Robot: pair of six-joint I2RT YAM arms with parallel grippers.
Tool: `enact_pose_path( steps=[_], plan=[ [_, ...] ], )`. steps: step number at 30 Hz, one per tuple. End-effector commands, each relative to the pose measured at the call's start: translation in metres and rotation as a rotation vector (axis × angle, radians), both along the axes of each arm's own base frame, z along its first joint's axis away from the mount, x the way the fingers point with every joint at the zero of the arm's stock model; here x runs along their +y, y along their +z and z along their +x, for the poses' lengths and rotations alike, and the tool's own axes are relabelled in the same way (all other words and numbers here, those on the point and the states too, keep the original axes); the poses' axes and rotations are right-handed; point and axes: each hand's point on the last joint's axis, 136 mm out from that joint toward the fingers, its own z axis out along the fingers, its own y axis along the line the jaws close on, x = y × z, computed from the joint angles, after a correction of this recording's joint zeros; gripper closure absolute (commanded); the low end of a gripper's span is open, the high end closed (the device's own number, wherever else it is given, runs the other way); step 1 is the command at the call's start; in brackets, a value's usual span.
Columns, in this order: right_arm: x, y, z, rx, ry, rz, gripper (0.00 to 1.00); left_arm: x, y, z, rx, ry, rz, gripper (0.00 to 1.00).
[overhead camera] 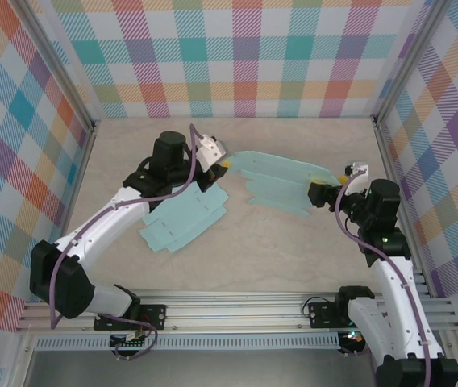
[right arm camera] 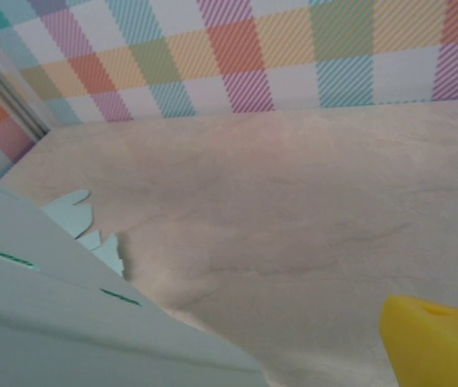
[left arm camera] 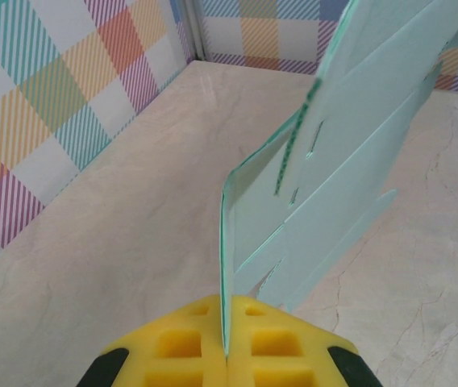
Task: Fold the paper box
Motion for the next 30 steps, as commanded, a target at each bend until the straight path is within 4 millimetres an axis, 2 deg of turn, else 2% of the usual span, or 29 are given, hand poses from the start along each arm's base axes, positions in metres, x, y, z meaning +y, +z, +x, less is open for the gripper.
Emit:
enact_pose_path(
  steps=[1,6,12,18,19,22,25,30],
  plan=[
    [0.011,0.01,-0.007,-0.067,0.088,-0.013,0.09,-0.002,0.012,0.002,-0.01,-0.026,-0.017,1.0],
    [0.017,0.017,-0.013,-0.101,0.125,-0.012,0.22,0.001,0.012,0.006,-0.006,-0.009,-0.014,1.0],
    [0.022,0.017,-0.02,-0.096,0.162,0.001,0.52,0.011,0.011,0.018,0.027,0.041,-0.018,1.0],
    [0.031,0.022,-0.023,-0.097,0.225,0.016,0.86,0.016,0.023,0.017,0.05,0.029,-0.044,1.0],
    [0.033,0.025,-0.024,-0.098,0.24,0.016,0.89,0.018,0.026,0.017,0.045,0.028,-0.046,0.97],
    [0.038,0.031,-0.025,-0.103,0.277,0.014,0.97,0.025,0.044,0.017,0.015,0.014,-0.057,0.66],
    [0.044,0.038,-0.027,-0.101,0.324,0.024,0.99,0.033,0.075,0.016,-0.074,-0.009,-0.077,0.48],
    [0.053,0.046,-0.031,-0.092,0.385,0.038,1.0,0.032,0.121,0.013,-0.249,-0.058,-0.078,0.39]
  ],
)
